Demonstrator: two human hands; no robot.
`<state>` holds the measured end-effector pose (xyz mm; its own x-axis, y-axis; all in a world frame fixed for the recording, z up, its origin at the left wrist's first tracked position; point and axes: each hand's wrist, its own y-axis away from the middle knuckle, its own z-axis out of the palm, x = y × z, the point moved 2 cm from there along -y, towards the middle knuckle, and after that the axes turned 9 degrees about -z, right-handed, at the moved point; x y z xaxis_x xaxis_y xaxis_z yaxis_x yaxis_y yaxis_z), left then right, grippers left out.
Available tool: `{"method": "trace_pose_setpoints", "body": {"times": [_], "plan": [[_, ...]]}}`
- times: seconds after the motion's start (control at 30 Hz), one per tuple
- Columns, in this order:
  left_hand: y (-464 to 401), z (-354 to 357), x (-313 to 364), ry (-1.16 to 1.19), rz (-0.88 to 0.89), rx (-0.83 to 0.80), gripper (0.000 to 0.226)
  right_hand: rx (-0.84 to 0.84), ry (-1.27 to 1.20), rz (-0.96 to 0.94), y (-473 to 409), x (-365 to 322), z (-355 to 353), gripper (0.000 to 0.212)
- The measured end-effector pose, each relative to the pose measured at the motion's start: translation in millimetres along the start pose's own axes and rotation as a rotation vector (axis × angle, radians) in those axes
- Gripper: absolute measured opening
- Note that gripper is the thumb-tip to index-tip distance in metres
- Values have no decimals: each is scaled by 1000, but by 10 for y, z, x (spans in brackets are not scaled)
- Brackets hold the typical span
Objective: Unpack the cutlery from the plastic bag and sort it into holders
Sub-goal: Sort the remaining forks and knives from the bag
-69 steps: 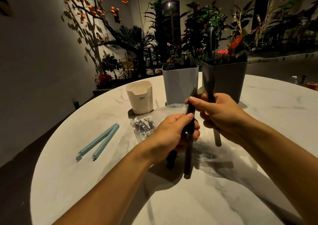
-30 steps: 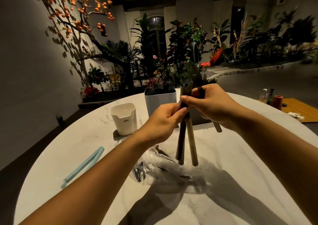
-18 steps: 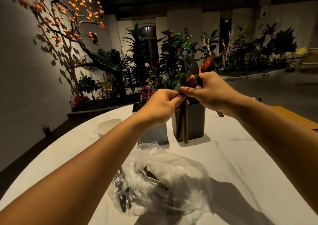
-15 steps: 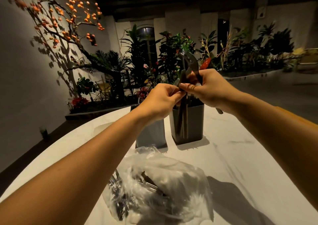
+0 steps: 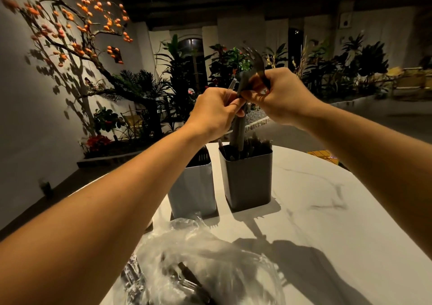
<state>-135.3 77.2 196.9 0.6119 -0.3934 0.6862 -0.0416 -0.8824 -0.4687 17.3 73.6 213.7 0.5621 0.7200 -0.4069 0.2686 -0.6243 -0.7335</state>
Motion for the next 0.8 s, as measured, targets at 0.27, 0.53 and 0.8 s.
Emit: {"method": "trace_pose_setpoints", "body": {"times": [0.27, 0.53, 0.8], "plan": [[-287, 217, -308, 9, -82, -97, 25, -92, 54, 101, -129, 324, 224, 8], [-390, 336, -706, -205, -208, -199, 31, -364, 133, 386, -95, 766, 604, 23], [-293, 115, -673, -29, -245, -158, 33, -184, -347, 472, -143, 523, 543, 47]]}}
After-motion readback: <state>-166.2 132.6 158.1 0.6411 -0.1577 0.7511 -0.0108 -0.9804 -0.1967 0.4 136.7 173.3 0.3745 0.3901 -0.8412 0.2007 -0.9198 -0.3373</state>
